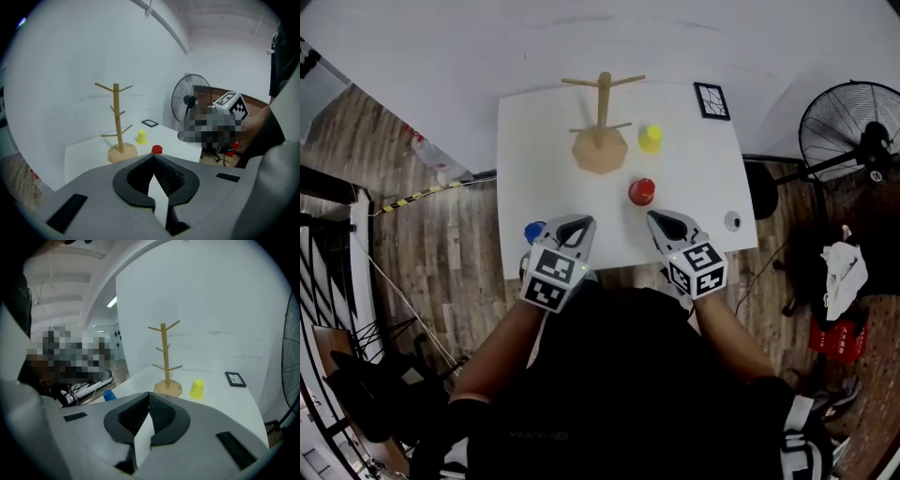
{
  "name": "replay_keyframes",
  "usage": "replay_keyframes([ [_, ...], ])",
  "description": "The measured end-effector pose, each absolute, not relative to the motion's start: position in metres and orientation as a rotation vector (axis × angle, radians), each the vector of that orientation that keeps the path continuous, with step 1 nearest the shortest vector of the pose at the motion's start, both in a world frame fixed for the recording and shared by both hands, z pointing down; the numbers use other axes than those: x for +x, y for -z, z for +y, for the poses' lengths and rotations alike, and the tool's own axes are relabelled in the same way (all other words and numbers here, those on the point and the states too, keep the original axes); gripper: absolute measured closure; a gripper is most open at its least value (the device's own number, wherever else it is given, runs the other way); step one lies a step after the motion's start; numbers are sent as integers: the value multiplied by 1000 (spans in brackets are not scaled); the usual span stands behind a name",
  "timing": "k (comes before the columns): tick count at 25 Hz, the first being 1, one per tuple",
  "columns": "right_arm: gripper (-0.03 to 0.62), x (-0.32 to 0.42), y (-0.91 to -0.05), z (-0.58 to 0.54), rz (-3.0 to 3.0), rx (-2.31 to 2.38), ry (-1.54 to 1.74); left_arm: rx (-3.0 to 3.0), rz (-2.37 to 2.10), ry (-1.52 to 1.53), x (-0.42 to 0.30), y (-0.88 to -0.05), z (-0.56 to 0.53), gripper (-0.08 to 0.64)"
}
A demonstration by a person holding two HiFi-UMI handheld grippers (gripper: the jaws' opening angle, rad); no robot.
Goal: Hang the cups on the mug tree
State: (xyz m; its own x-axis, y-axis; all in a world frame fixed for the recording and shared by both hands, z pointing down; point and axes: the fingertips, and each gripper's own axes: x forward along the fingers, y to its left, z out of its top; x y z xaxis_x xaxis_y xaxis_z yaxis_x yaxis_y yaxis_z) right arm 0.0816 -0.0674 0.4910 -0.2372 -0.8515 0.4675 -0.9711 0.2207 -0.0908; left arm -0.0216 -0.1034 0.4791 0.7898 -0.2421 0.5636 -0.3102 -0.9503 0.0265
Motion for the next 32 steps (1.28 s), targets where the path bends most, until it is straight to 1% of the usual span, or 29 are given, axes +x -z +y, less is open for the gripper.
replay_keyframes([
  [4,597,89,-513,-89,-2102,1729,-572,2836,-367,-947,-29,-504,-114,546],
  [11,592,113,-543,-110,-1964,1664,-550,2833,-351,-924,-26,-508,-126,546],
  [19,422,136,-587,-129,-1882,1447,-518,2734,-573,-868,-24,-505,-157,546],
  [25,375,142,-613,-142,-1895,1350,-589,2680,-640,-853,-13,-508,-147,546],
  [32,373,145,-630,-138,-1903,1270,-643,2652,-699,-841,-8,-504,-138,546],
])
